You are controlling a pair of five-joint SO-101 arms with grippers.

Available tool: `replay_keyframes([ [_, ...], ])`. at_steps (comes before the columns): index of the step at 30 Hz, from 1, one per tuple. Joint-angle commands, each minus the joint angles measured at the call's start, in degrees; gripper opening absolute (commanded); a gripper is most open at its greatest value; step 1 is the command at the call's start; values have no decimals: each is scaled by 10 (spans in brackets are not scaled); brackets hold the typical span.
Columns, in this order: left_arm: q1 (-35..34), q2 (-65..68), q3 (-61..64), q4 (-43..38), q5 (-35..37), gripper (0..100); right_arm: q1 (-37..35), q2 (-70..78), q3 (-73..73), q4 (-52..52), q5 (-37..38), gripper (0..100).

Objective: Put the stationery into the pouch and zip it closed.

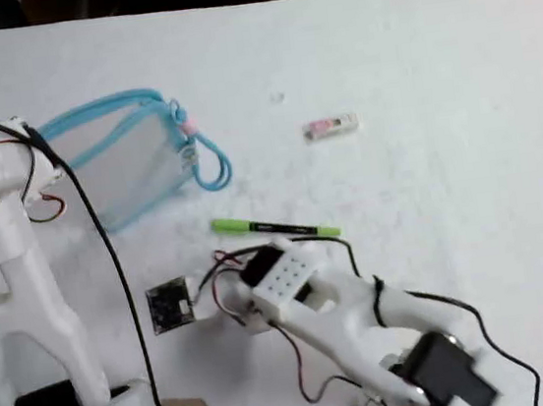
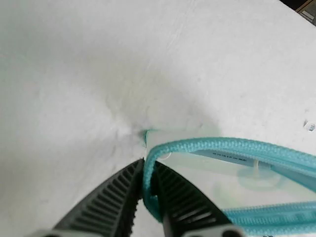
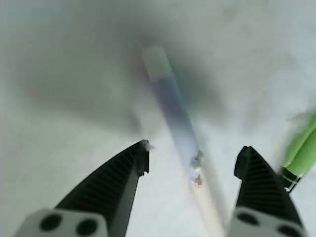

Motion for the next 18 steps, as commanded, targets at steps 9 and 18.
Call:
replay_keyframes([
  [9, -3, 17, -9, -10, -4, 22, -4, 162, -128, 1, 7, 276],
  [18, -3, 17, -9, -10, -4, 22, -29, 202, -140, 4, 6, 8],
])
